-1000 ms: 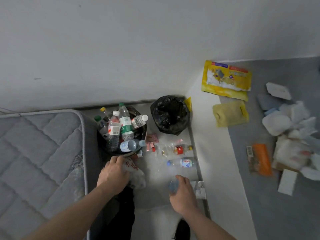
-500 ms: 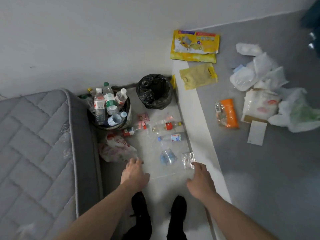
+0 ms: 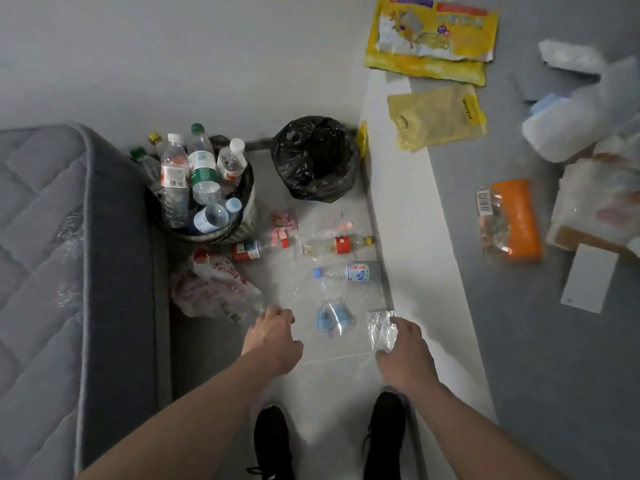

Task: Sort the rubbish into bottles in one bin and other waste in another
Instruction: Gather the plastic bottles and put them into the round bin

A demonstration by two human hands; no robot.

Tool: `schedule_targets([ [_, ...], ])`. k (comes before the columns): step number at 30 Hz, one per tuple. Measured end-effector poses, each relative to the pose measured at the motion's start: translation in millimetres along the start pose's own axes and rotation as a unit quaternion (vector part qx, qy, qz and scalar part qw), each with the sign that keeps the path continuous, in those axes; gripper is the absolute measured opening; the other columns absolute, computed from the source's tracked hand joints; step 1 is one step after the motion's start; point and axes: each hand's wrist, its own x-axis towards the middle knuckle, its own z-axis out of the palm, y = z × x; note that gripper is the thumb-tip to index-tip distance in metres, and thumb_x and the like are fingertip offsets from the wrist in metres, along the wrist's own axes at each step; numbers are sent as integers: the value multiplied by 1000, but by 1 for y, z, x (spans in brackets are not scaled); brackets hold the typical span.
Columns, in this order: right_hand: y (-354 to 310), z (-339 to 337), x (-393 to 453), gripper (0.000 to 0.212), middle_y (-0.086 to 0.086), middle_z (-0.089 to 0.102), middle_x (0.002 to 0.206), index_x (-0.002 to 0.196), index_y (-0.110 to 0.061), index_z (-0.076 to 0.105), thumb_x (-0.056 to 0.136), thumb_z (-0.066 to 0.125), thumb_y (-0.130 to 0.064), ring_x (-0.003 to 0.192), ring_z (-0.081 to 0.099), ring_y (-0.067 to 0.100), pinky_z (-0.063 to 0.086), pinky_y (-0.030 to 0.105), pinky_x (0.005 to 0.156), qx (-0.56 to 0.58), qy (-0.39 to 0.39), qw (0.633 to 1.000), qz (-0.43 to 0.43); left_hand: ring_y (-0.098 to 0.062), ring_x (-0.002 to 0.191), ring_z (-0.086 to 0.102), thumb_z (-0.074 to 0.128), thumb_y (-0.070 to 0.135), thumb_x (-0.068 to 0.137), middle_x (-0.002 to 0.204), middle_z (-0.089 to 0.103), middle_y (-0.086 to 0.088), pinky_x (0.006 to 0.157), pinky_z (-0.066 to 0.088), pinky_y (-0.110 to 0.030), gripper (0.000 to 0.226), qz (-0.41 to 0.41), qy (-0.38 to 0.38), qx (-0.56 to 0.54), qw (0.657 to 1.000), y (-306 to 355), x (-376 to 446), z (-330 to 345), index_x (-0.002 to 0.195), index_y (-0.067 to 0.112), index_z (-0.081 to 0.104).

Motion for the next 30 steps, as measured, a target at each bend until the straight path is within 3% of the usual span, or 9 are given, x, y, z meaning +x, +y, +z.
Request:
schedule_targets([
  [6, -10, 48, 143, 71, -1, 37, 149, 147, -24, 37, 82, 67, -23, 131, 45, 25, 46, 37, 101, -30, 8, 997, -72, -22, 127, 48, 65, 35, 88, 146, 39, 3, 104, 49, -41, 55, 0, 43, -12, 999, 0, 141, 32, 140, 26, 49],
  [10, -10, 88, 240, 68, -2, 41, 142, 143, -25, 38, 82, 66, -15, 127, 45, 23, 42, 30, 96, -84, 29, 988, -126, -28, 134, 42, 68, 34, 87, 148, 38, -3, 111, 41, -44, 64, 16, 98, -11, 995, 14, 249, 58, 145, 20, 43],
  [12, -3, 112, 280, 68, -1, 41, 142, 143, -23, 37, 82, 64, -13, 130, 41, 22, 39, 29, 97, -122, 32, 981, -144, -29, 140, 35, 68, 32, 86, 152, 35, -3, 114, 34, -44, 70, 40, 118, 20, 992, 23, 296, 73, 148, 19, 39],
  [15, 10, 152, 327, 76, 0, 38, 148, 148, -21, 32, 79, 63, -14, 137, 34, 26, 35, 36, 111, -201, 60, 962, -172, -30, 142, 33, 64, 22, 85, 160, 27, -2, 112, 38, -44, 78, 67, 117, 77, 988, 36, 352, 94, 154, 20, 27],
  [18, 21, 171, 346, 68, -1, 41, 145, 144, -26, 38, 81, 61, -14, 135, 35, 26, 33, 44, 104, -287, 116, 932, -187, -30, 140, 36, 63, 25, 88, 157, 36, -3, 111, 35, -45, 77, 63, 115, 137, 982, 39, 383, 114, 155, 22, 24],
  [21, 30, 172, 342, 59, -1, 47, 136, 136, -28, 46, 81, 60, -13, 126, 41, 27, 30, 45, 97, -337, 116, 911, -206, -29, 129, 46, 66, 37, 93, 139, 54, -4, 106, 36, -44, 63, 41, 128, 159, 978, 35, 383, 132, 146, 21, 36],
  [24, 38, 161, 314, 55, 0, 49, 136, 135, -26, 45, 84, 63, -21, 125, 44, 27, 31, 44, 99, -335, 81, 917, -200, -28, 125, 48, 66, 38, 92, 135, 56, -3, 104, 38, -41, 59, 21, 116, 131, 984, 27, 348, 145, 142, 20, 40],
  [27, 39, 140, 259, 57, 0, 48, 135, 136, -23, 42, 86, 64, -39, 126, 46, 25, 36, 41, 100, -294, 67, 938, -173, -26, 124, 49, 68, 38, 91, 133, 55, -1, 100, 42, -40, 57, -5, 98, 79, 992, 14, 282, 137, 138, 21, 41],
  [30, 35, 108, 181, 58, -5, 51, 128, 127, -26, 46, 78, 66, -48, 121, 51, 20, 42, 35, 98, -156, 66, 979, -111, -25, 122, 52, 68, 34, 90, 132, 55, 1, 95, 48, -40, 54, -31, 86, -6, 996, 10, 195, 111, 133, 23, 38],
])
